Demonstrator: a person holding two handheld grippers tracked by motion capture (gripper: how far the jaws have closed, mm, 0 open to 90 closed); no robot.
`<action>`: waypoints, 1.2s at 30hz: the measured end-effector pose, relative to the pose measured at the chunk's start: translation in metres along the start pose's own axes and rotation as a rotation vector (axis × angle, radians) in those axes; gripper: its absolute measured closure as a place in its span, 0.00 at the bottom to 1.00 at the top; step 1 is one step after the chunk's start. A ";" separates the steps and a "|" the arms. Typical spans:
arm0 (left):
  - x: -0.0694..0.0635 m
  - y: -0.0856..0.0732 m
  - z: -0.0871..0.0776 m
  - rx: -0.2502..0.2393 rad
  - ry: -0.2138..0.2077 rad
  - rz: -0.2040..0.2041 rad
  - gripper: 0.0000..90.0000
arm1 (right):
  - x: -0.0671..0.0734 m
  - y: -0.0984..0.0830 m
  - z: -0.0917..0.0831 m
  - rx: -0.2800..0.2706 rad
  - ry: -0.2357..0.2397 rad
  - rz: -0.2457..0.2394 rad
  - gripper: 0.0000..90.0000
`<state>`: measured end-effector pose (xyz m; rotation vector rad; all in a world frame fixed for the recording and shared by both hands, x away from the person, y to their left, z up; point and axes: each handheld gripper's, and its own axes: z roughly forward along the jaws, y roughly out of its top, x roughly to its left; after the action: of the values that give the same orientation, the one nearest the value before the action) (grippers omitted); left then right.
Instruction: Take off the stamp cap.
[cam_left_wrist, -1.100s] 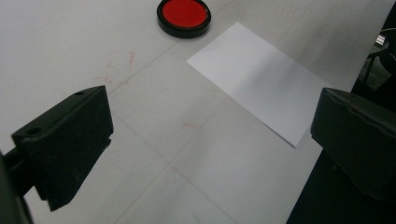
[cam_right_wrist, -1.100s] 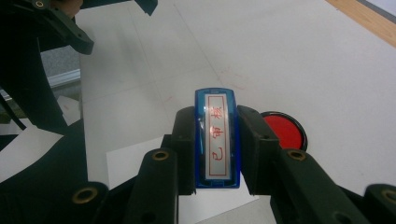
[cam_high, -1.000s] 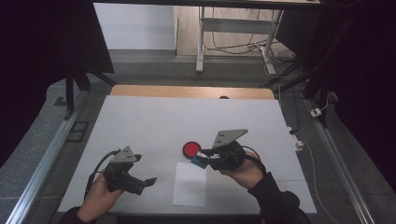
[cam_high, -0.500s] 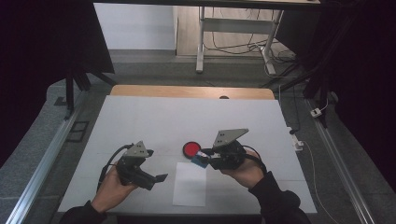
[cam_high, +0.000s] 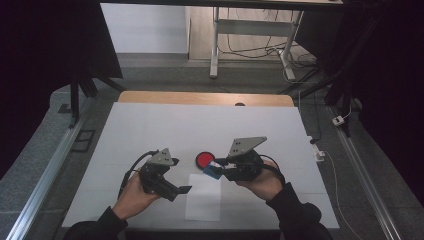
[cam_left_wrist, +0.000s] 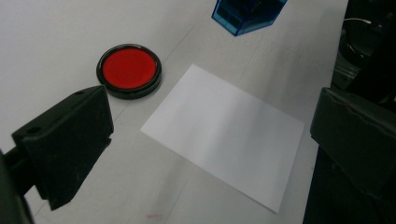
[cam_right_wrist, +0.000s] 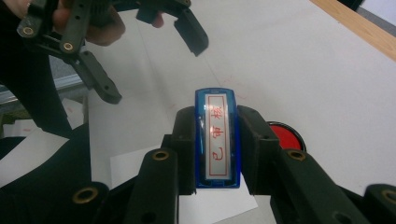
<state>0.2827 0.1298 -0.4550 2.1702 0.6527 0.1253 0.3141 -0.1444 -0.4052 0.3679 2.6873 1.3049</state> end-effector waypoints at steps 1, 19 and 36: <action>0.001 0.001 0.001 0.000 -0.004 0.003 0.00 | 0.000 0.000 0.000 0.000 0.002 0.000 0.78; -0.001 0.021 0.027 0.001 -0.066 0.064 0.00 | 0.002 0.006 0.002 -0.014 0.035 -0.014 0.78; -0.010 0.017 0.037 0.000 -0.094 0.151 0.11 | 0.007 0.007 0.007 -0.027 0.102 -0.044 0.78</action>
<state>0.2922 0.0898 -0.4649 2.2102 0.4356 0.1027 0.3102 -0.1330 -0.4036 0.2440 2.7400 1.3827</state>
